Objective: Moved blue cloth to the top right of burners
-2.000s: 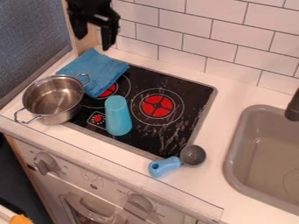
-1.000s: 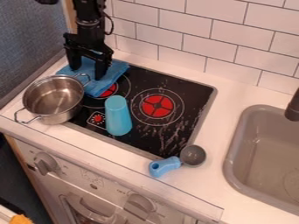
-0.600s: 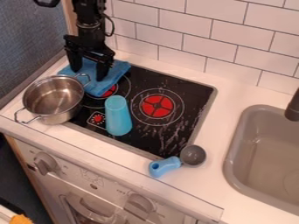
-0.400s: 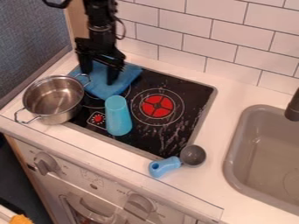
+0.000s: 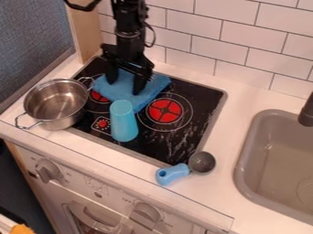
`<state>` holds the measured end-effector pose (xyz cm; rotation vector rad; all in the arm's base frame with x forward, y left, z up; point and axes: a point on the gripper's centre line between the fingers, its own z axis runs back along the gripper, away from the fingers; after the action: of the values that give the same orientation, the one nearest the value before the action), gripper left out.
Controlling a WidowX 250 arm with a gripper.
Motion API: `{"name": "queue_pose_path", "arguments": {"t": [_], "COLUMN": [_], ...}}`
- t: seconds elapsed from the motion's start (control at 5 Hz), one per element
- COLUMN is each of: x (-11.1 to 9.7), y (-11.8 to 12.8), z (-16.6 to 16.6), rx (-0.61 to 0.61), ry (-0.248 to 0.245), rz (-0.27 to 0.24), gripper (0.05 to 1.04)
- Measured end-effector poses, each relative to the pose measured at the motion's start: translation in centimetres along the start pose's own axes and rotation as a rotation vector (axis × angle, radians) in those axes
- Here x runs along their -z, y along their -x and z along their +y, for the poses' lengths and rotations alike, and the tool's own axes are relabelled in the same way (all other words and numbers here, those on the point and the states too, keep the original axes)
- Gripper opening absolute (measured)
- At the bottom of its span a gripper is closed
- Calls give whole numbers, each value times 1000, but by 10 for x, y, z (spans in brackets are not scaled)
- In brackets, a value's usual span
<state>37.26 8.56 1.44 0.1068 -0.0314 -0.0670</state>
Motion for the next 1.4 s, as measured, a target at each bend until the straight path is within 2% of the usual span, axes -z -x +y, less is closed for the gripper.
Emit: {"name": "queue_pose_path", "arguments": {"t": [0.4, 0.6, 0.8, 1.0, 1.4], "x": [-9, -16, -20, -21, -21], "y": [-5, -12, -14, -14, -15], "z": [-65, -94, -119, -122, -117], "rx": [134, 191, 252, 263, 256], "ry": [24, 52, 45, 51, 28], "rz": [-17, -37, -41, -46, -47], "gripper": [1001, 1001, 1001, 1001, 1000]}}
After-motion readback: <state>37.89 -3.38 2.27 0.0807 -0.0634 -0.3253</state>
